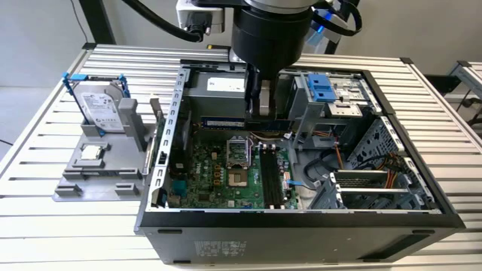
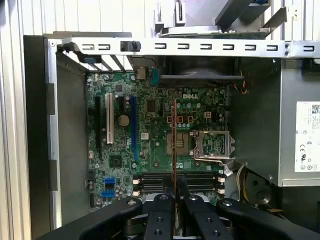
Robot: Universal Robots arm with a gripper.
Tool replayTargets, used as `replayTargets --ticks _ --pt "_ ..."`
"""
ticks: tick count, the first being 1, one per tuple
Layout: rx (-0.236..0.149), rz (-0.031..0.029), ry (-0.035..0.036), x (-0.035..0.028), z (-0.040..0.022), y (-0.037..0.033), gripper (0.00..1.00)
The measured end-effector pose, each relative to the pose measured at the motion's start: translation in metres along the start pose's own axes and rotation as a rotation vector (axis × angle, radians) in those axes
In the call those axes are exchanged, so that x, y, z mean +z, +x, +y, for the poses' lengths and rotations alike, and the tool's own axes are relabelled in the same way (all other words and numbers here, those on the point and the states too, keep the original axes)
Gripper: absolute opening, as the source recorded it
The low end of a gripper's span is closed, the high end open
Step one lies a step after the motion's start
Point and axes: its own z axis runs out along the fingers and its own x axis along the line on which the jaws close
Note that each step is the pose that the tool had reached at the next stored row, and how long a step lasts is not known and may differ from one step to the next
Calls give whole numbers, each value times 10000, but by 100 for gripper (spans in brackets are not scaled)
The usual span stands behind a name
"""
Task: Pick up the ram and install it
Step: 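Pick up the ram and move it above insertion slot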
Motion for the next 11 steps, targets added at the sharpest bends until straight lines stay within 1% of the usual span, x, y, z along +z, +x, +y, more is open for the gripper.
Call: replayTargets --ticks 11 --pt "0 1 0 -3 -212 -9 0"
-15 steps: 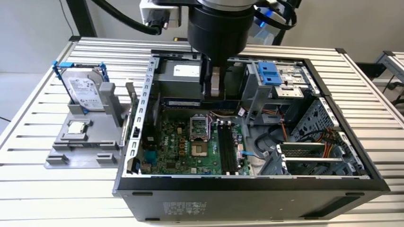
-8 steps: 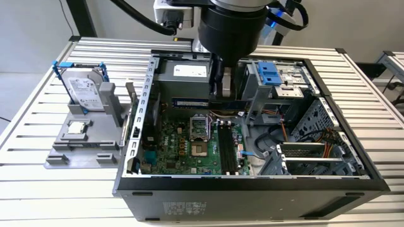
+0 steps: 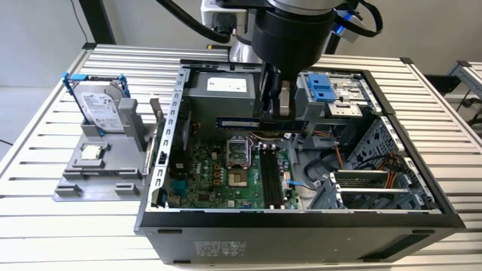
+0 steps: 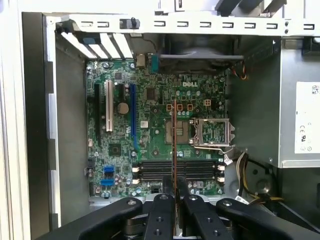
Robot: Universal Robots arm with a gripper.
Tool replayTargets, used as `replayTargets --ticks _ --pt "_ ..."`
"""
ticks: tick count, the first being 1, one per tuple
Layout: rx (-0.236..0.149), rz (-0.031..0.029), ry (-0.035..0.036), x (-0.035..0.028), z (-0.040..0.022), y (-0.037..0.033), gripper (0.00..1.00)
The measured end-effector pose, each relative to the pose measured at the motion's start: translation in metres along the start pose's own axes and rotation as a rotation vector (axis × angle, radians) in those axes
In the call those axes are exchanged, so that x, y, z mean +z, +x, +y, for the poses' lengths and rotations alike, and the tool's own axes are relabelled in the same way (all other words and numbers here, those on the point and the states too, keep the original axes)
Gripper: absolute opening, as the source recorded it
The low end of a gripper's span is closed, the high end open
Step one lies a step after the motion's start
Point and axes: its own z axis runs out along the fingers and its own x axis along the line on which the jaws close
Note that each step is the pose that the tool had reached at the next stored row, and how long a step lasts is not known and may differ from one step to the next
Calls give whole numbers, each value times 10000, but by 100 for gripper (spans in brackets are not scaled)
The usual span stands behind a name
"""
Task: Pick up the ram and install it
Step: 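Pick up the ram and move it above insertion slot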
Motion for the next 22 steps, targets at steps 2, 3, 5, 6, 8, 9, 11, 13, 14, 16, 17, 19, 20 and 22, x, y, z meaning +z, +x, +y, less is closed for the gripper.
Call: replayTargets --ticks 2,3,5,6,8,9,11,13,14,16,17,19,20,22 --pt "0 0 0 0 -37 -1 0" --pt "0 0 0 -1 -55 -2 0" --pt "0 0 0 -1 -90 -3 0" --pt "0 0 0 -1 -107 -4 0" --pt "-1 0 0 -2 -142 -5 0" --pt "0 0 0 -2 -158 -6 0" --pt "0 0 0 -2 -190 -7 0" --pt "10 0 0 -3 -225 -9 0" --pt "30 0 1 -3 -245 -10 0" --pt "70 0 2 -3 -285 -11 0" --pt "88 -1 3 -3 -305 -12 0" --pt "121 -1 4 -4 -345 -14 0" --pt "136 -2 5 -4 -365 -14 0" --pt "145 -2 5 -4 -401 -16 0"
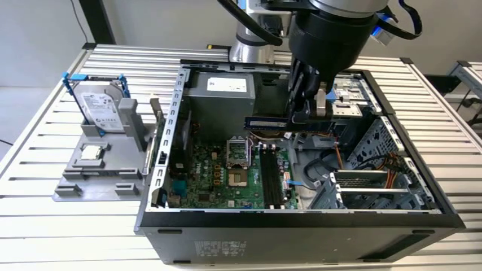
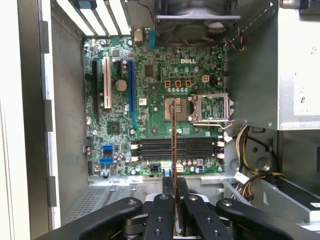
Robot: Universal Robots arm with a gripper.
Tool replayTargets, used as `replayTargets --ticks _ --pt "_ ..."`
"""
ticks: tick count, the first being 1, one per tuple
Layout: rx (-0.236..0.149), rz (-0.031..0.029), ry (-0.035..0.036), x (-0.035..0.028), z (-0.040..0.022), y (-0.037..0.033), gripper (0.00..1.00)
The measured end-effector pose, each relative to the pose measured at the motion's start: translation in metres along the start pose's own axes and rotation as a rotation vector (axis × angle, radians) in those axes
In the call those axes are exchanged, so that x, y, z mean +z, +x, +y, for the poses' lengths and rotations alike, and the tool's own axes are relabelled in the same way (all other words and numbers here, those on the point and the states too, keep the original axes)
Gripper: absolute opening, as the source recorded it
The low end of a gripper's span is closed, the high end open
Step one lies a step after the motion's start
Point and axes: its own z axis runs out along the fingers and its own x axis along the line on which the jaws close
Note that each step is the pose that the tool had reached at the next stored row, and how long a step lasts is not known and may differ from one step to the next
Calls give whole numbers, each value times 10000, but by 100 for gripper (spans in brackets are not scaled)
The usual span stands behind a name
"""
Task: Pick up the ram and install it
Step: 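Pick up the ram and move it above insertion slot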
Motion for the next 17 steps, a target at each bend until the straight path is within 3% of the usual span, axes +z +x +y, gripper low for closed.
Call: replayTargets --ticks 10,17 --pt "1 0 0 0 -24 -2 0" --pt "6 0 0 1 -22 -49 0"
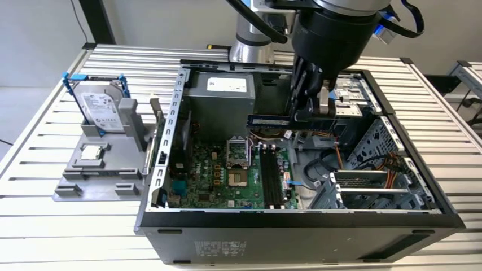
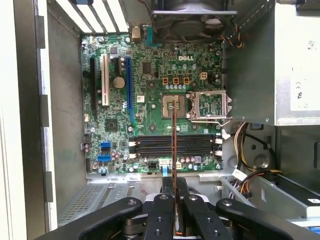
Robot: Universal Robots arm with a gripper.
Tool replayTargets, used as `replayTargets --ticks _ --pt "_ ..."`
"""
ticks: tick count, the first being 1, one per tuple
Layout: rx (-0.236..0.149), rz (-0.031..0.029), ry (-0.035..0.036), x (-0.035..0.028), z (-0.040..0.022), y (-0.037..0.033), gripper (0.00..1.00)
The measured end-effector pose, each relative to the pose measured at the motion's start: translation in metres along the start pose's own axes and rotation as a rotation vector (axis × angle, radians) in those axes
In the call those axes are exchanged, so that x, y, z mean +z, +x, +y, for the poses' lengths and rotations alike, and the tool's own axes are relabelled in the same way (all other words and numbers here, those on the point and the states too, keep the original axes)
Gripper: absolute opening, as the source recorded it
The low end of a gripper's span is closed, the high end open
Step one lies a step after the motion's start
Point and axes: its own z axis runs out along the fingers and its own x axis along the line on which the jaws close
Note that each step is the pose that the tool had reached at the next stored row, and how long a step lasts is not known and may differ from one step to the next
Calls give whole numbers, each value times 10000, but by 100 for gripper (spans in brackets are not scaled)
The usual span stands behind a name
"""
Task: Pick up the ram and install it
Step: 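Pick up the ram and move it above insertion slot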
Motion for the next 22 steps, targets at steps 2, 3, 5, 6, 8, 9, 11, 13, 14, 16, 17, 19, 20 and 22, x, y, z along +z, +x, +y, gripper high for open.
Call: replayTargets --ticks 2,3,5,6,8,9,11,13,14,16,17,19,20,22 --pt "2 0 0 1 0 -26 0" --pt "3 0 0 2 -1 -43 0" --pt "4 1 0 3 -3 -76 0" --pt "4 0 0 3 -5 -94 0" --pt "3 0 0 4 -13 -131 0" --pt "4 0 0 5 -18 -148 0" --pt "5 -1 0 7 -33 -181 0" --pt "5 0 0 7 -49 -214 0" --pt "5 0 0 8 -57 -230 0" --pt "5 0 0 9 -71 -262 0" --pt "5 1 0 9 -79 -277 0" --pt "4 0 0 10 -97 -305 0" --pt "5 0 0 10 -107 -318 0" --pt "4 0 0 11 -124 -342 0"
